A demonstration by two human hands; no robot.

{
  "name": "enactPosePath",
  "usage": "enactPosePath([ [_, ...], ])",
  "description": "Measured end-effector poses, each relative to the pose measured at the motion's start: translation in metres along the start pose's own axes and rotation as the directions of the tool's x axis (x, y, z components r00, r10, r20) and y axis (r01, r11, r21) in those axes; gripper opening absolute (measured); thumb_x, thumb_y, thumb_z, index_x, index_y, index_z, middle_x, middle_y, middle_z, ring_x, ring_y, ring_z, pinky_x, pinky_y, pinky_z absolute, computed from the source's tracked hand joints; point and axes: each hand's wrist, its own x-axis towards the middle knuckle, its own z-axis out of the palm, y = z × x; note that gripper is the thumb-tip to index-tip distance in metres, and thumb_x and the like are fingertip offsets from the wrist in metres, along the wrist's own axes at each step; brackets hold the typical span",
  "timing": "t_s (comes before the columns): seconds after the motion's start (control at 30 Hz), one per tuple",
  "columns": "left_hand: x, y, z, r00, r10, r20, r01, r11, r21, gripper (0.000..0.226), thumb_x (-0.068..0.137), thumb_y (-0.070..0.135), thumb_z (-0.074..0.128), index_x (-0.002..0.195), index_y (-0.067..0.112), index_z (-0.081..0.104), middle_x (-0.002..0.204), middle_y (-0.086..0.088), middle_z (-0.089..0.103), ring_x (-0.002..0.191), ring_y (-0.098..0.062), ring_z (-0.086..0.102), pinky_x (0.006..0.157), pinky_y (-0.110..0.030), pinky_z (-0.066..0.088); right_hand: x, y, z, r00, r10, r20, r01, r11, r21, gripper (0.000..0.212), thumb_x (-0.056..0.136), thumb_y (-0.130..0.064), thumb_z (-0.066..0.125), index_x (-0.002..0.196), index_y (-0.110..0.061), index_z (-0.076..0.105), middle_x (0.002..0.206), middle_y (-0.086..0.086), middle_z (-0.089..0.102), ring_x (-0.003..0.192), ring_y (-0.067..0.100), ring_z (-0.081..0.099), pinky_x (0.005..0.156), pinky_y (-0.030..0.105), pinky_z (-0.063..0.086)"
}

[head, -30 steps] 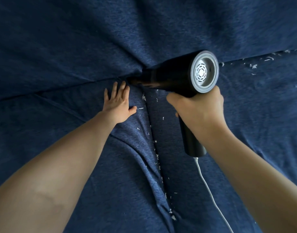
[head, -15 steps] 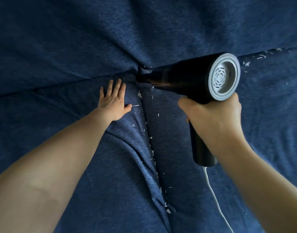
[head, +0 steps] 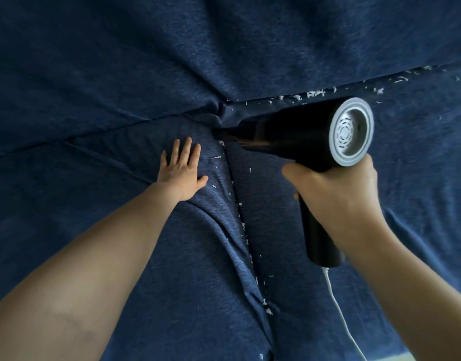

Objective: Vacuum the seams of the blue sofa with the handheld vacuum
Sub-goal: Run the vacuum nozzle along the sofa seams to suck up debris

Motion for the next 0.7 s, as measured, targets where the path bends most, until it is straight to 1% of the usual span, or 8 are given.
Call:
enactPosePath([
  [0.07, -0.006, 0.0, 0.002, 1.0, 0.005, -0.004, -0.005, 1.0, 0.005, 0.082, 0.098, 0.057, 0.031, 0.153, 0.018, -0.016, 0.158, -0.005, -0.028, 0.146, -0.029, -0.023, 0.119, -0.052, -0.004, -0.001, 0.003, 0.005, 1.0, -0.001, -0.008, 0.001, 0.999, -0.05, 0.021, 0.073, -0.024, 0.077, 0.069, -0.014, 0.059, 0.065, -0.002, 0.064, 0.064, 0.015, 0.061, 0.054, 0.023, 0.048],
  [0.13, -0.014, 0.0, 0.007, 1.0, 0.02, -0.008, -0.02, 1.0, 0.01, 0.081, 0.098, 0.057, 0.03, 0.153, 0.018, -0.016, 0.158, -0.005, -0.028, 0.146, -0.028, -0.023, 0.118, -0.052, -0.006, 0.001, 0.006, 0.012, 1.0, 0.014, -0.023, -0.015, 0.998, -0.063, 0.02, 0.074, -0.026, 0.076, 0.07, -0.016, 0.059, 0.069, -0.003, 0.065, 0.071, 0.015, 0.063, 0.059, 0.024, 0.048],
  [0.23, -0.026, -0.002, 0.015, 1.0, 0.028, -0.009, -0.028, 1.0, -0.001, 0.08, 0.098, 0.057, 0.029, 0.152, 0.02, -0.018, 0.157, -0.004, -0.031, 0.145, -0.027, -0.025, 0.119, -0.052, -0.005, 0.007, 0.005, 0.021, 0.998, 0.052, -0.028, -0.053, 0.998, -0.037, 0.017, 0.074, -0.026, 0.074, 0.071, -0.013, 0.064, 0.07, 0.003, 0.07, 0.077, 0.02, 0.069, 0.06, 0.021, 0.048],
  [0.33, -0.034, -0.002, 0.023, 1.0, 0.026, -0.016, -0.026, 0.999, -0.018, 0.079, 0.099, 0.056, 0.028, 0.152, 0.02, -0.018, 0.156, -0.003, -0.032, 0.145, -0.026, -0.026, 0.119, -0.053, -0.003, 0.004, 0.002, 0.026, 0.998, 0.045, -0.037, -0.046, 0.998, -0.032, 0.018, 0.073, -0.029, 0.073, 0.074, -0.012, 0.066, 0.071, 0.003, 0.071, 0.078, 0.021, 0.07, 0.06, 0.022, 0.048],
  [0.5, -0.041, 0.001, 0.03, 1.0, 0.018, -0.018, -0.019, 0.999, -0.032, 0.078, 0.099, 0.055, 0.026, 0.152, 0.02, -0.019, 0.156, -0.004, -0.032, 0.144, -0.028, -0.027, 0.118, -0.053, -0.004, -0.005, 0.005, 0.036, 0.999, 0.027, -0.042, -0.031, 0.995, -0.095, 0.021, 0.074, -0.032, 0.073, 0.071, -0.015, 0.061, 0.069, -0.002, 0.066, 0.07, 0.016, 0.062, 0.06, 0.024, 0.046],
  [0.6, -0.044, 0.002, 0.032, 1.0, 0.017, -0.019, -0.018, 0.999, -0.037, 0.079, 0.099, 0.056, 0.027, 0.152, 0.019, -0.018, 0.157, -0.004, -0.031, 0.145, -0.028, -0.026, 0.118, -0.053, -0.004, -0.005, 0.008, 0.041, 0.997, 0.066, -0.047, -0.071, 0.993, -0.098, 0.021, 0.075, -0.034, 0.072, 0.074, -0.015, 0.063, 0.073, 0.001, 0.068, 0.079, 0.022, 0.066, 0.068, 0.03, 0.05],
  [0.67, -0.047, 0.002, 0.034, 0.999, 0.023, -0.025, -0.023, 0.999, -0.033, 0.079, 0.099, 0.057, 0.027, 0.152, 0.019, -0.017, 0.157, -0.005, -0.03, 0.145, -0.028, -0.025, 0.119, -0.053, -0.004, -0.007, 0.009, 0.041, 0.997, 0.062, -0.05, -0.068, 0.991, -0.115, 0.02, 0.077, -0.035, 0.072, 0.077, -0.017, 0.061, 0.074, -0.002, 0.063, 0.077, 0.019, 0.06, 0.067, 0.028, 0.045],
  [0.7, -0.048, 0.002, 0.035, 0.999, 0.023, -0.026, -0.024, 0.999, -0.034, 0.079, 0.099, 0.056, 0.027, 0.152, 0.019, -0.017, 0.157, -0.004, -0.03, 0.145, -0.028, -0.025, 0.119, -0.052, -0.004, -0.01, 0.009, 0.041, 0.997, 0.056, -0.048, -0.062, 0.99, -0.126, 0.02, 0.078, -0.035, 0.072, 0.08, -0.017, 0.062, 0.074, -0.003, 0.062, 0.073, 0.016, 0.057, 0.062, 0.026, 0.042],
])
